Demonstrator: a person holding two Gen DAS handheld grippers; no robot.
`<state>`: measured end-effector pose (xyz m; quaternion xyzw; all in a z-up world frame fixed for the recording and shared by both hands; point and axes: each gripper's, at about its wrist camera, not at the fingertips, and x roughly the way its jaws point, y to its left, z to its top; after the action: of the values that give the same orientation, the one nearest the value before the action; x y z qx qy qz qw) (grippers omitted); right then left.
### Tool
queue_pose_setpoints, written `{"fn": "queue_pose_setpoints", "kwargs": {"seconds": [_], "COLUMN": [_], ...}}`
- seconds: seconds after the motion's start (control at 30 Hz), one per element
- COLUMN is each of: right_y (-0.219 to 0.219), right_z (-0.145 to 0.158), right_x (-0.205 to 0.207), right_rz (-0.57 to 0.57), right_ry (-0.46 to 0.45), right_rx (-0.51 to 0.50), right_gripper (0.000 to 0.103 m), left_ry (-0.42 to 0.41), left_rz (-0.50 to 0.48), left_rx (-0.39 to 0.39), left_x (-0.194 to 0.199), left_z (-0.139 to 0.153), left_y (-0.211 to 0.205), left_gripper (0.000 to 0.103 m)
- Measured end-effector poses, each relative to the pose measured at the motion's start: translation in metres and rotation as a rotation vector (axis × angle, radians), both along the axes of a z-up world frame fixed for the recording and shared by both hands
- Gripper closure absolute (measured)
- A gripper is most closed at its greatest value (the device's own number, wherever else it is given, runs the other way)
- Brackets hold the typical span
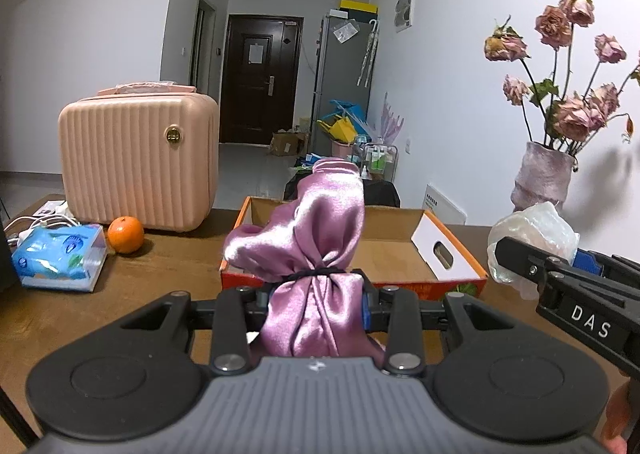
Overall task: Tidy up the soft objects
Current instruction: 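Carry the plastic bag and pink pouch with both grippers over the orange box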
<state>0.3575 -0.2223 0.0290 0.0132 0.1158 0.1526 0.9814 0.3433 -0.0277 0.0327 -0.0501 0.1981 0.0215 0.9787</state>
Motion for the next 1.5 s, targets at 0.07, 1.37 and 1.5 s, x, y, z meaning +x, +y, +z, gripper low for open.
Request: {"fn": "queue_pose_setpoints", "kwargs": {"seconds": [0.07,1.37,1.5], "right_y": [0.001,0.019,0.022], "right_z": [0.001,-0.024,-0.032], "right_x": [0.010,0.182,0.191], "right_rz": [-0.002,-0.045,-0.040], "right_ry": [0.005,0.183,0.207], "right_rx": [-0.002,-0.103,-0.119], "right_gripper": [0.064,0.063,0.063], "left_ry": [-0.009,0.060,0.079], "left_rz": [0.006,0.054,0.063], "left_rx": [0.001,-0.013,-0.005], "left_x": [0.009,0.156,0.167], "left_z": [0.002,-0.022,-0.027], "left_y": [0.000,0.013,0.015], "left_gripper": [0.067,0.067,0.067]}}
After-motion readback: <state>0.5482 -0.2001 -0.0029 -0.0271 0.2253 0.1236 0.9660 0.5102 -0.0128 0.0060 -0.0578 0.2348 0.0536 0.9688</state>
